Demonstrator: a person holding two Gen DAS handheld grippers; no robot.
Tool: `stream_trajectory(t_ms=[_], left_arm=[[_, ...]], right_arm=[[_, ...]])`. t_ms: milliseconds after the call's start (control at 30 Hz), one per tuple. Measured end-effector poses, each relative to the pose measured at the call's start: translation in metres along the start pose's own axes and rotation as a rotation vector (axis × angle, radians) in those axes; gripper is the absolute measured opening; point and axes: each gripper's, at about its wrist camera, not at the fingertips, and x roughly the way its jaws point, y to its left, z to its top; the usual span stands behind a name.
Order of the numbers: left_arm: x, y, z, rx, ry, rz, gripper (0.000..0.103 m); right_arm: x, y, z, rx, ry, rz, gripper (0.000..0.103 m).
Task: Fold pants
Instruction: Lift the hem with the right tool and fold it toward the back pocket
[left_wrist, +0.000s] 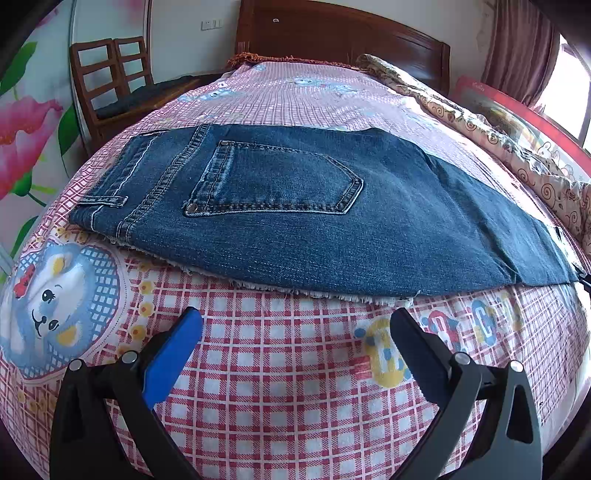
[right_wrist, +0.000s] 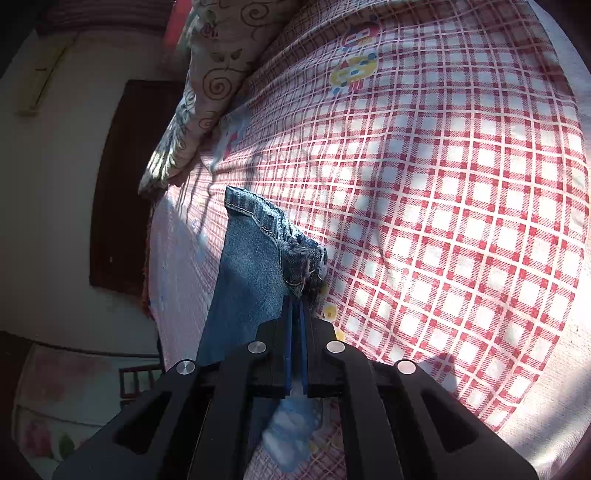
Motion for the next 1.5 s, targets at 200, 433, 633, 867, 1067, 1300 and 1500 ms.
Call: stream_trajectory(t_ms=[200,433,633,867,1067,1300,1500], left_arm=[[-0.001,0.003,-0.001,-0.008,-0.007,-0.013,0.101],[0.000,0.003,-0.001,-0.002,-0.004,-0.007,0.101],[0.000,0.003,-0.001,-0.005,-0.005,-0.010,0.101],[-0.001,0.007,-0.002,-0.017,-0.011,-0.029,0.101],[-0.003,0.015,-0.003,-0.043,-0.024,-0.066,0.101],[-0.003,0.023,-0.003,-0.070,-0.037,-0.108,0.101],[-0.003,0.028,-0.003,-0.085,-0.044,-0.131,0.101]], right_arm=[[-0.007,-0.017,0.004,0.112,-0.010,0.065,0.029],[0.012,0.004,0.013,0.062,-0.013,0.022,0.031],[0.017,0.017,0.015,-0.021,-0.014,-0.016,0.015],[0.002,0.108,-0.003,-0.391,-0.095,-0.132,0.014],[0.009,0.208,-0.078,-0.760,-0.095,-0.102,0.014],[0.054,0.263,-0.211,-1.054,0.008,-0.032,0.014],[0.121,0.241,-0.311,-1.280,0.150,-0.148,0.014]])
